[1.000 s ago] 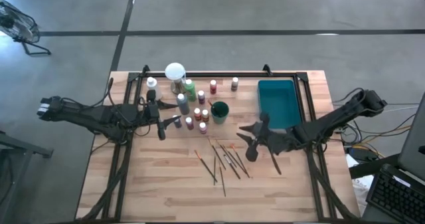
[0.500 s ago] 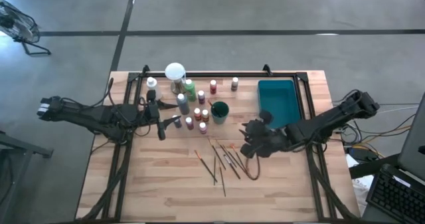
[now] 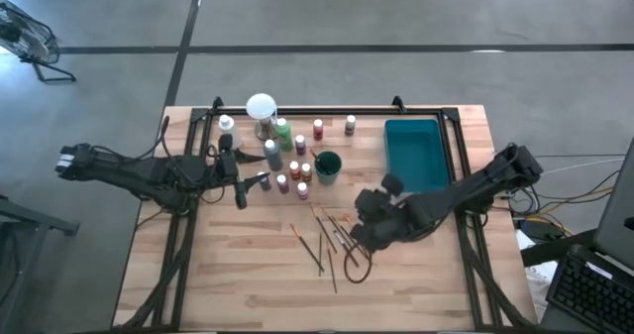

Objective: Pick & Place Paint Supplies
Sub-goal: Put the gold paint brush into the green cup

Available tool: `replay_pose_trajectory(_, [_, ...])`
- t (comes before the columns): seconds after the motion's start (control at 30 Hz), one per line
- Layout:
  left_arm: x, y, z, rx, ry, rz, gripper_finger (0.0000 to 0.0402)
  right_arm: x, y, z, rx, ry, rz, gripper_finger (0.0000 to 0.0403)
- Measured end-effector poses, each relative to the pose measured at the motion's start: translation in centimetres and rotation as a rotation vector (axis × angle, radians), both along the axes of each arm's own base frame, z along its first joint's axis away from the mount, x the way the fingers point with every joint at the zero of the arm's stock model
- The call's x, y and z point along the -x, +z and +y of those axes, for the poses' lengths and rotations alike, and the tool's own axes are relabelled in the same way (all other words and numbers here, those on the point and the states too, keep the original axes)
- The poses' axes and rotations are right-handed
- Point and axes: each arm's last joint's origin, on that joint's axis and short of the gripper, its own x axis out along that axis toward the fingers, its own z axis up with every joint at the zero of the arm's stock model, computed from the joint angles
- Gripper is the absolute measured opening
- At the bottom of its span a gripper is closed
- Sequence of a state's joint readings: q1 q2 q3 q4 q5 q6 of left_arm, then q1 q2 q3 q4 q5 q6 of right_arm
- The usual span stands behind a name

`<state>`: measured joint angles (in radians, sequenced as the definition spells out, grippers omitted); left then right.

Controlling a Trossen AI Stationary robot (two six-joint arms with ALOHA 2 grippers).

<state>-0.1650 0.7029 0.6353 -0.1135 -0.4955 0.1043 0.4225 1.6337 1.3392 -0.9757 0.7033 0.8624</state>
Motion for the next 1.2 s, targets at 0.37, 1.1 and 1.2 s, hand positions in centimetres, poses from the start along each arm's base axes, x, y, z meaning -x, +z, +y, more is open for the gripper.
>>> replay_pose_trajectory(0.37, [0.0,0.0,0.0,-0.018,-0.003,0.006,0.0202,0.2,-1.1,1.2,-0.086,-0.032,-0.042,0.0091])
replay_pose_trajectory(1.1, [0.0,0.0,0.0,0.008,0.002,-0.002,0.0202,-1.0,-3.1,0.8,-0.120,-0.136,-0.031,0.0141])
replay_pose_trajectory(1.2, [-0.1,-0.1,0.0,0.010,0.002,0.001,0.0202,-1.3,-3.4,0.7,-0.139,-0.157,-0.042,0.0130])
